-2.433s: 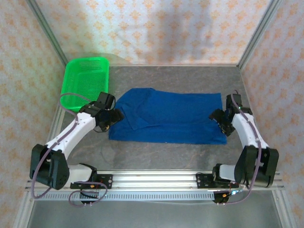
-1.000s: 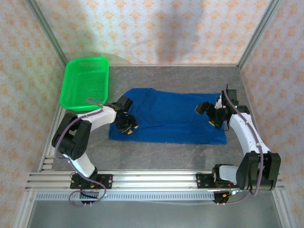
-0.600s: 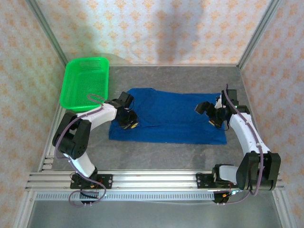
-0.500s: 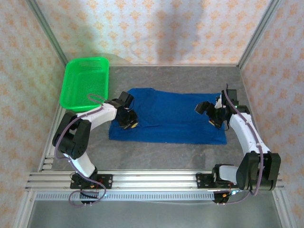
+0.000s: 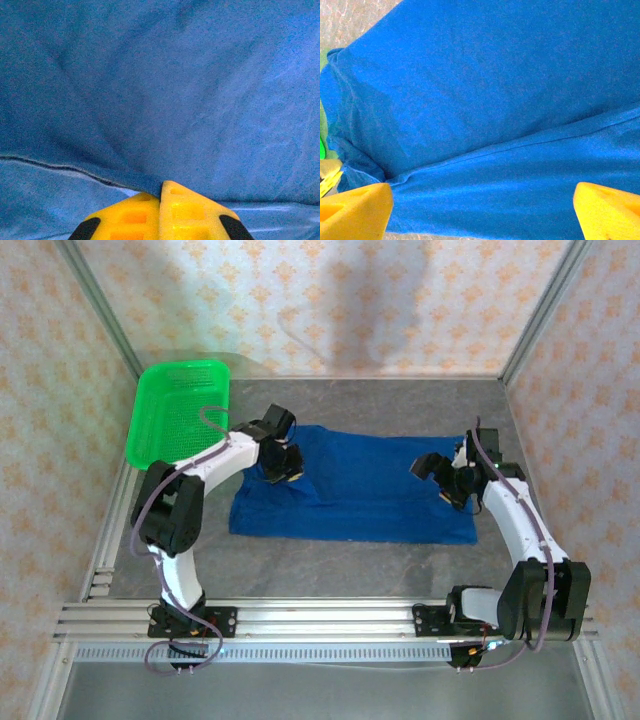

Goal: Fold and stack the t-shirts

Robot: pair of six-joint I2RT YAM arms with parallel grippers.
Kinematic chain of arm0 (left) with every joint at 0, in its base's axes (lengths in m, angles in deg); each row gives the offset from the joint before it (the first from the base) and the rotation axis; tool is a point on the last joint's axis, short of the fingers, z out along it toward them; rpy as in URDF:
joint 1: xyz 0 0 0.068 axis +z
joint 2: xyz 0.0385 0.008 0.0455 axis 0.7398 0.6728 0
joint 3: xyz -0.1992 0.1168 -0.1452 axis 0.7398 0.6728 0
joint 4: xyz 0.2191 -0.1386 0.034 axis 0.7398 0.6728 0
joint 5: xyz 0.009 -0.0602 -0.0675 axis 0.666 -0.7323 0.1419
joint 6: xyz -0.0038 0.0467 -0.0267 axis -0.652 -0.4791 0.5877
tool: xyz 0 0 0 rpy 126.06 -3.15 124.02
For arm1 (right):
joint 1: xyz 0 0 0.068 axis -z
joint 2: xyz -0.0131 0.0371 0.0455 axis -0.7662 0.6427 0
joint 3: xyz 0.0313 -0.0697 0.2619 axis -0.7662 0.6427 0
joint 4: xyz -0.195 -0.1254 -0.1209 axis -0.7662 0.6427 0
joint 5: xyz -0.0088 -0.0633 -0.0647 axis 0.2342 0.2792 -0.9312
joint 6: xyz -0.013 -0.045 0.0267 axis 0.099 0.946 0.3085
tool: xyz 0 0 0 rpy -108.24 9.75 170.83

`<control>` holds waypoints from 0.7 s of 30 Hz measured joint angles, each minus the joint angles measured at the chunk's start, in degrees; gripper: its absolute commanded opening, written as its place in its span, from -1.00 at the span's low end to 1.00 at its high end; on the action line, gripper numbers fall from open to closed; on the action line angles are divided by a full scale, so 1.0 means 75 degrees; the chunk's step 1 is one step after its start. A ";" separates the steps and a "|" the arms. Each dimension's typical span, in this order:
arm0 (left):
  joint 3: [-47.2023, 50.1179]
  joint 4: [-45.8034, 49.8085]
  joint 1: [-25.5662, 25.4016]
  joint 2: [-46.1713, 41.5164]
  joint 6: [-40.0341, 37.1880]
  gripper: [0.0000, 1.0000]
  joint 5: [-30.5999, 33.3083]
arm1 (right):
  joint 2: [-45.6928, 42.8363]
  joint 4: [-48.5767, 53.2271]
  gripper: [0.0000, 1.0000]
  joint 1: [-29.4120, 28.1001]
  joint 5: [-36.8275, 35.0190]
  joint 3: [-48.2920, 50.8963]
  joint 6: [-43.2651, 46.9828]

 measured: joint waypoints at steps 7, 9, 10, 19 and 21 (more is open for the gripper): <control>-0.0953 0.0504 -0.0023 0.1075 -0.0670 -1.00 0.0003 | 0.0000 -0.0052 0.86 0.0000 0.0000 0.0119 -0.0055; -0.1154 0.0691 -0.0035 0.1247 -0.0816 -1.00 0.0009 | 0.0000 -0.0055 0.87 0.0000 0.0000 0.0154 -0.0055; -0.1282 0.0790 -0.0044 0.1329 -0.0901 -1.00 0.0009 | 0.0000 -0.0058 0.87 0.0000 0.0000 0.0172 -0.0055; -0.2404 0.1489 -0.0271 0.1769 -0.1655 -1.00 0.0221 | 0.0006 -0.0111 0.86 0.0000 0.0000 0.0370 -0.0108; -0.2495 0.1597 -0.0309 0.1865 -0.1754 -1.00 0.0236 | 0.0032 -0.0122 0.86 0.0000 0.0003 0.0379 -0.0117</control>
